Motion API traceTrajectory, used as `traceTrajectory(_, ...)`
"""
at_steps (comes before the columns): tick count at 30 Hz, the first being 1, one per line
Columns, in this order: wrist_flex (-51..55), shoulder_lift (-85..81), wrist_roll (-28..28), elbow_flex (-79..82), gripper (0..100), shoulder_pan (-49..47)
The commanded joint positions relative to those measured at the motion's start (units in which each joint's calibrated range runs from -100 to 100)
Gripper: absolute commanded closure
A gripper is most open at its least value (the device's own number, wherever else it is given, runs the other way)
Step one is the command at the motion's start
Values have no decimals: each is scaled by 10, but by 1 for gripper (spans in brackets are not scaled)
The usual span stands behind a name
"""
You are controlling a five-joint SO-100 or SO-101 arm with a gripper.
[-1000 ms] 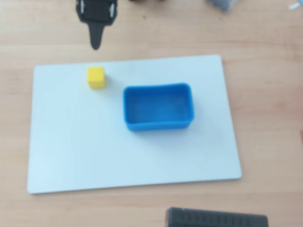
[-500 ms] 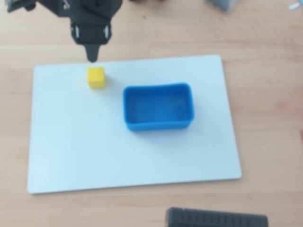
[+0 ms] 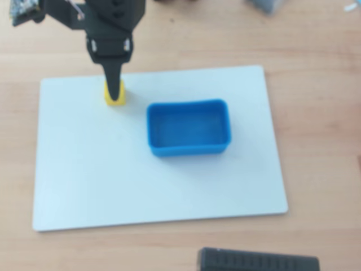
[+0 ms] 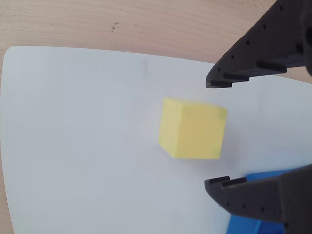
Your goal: Pick up yellow cube and drop it in the blue rectangular bin
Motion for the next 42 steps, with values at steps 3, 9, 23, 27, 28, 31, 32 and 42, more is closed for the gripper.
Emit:
traceTrajectory(3, -37, 25, -1, -82, 76, 0)
traceTrajectory(9, -59, 53, -2, -81, 77, 2)
traceTrajectory(23, -92, 110, -3, -71, 82, -3)
traceTrajectory(27, -92, 111, -4, -70, 88, -5)
traceTrajectory(28, -92, 111, -4, -70, 89, -5)
traceTrajectory(31, -92, 107, -5, -70, 92, -2)
traceTrajectory(32, -90, 104, -7, -72, 92, -2)
traceTrajectory(42, 12, 22, -52, -120, 93, -56)
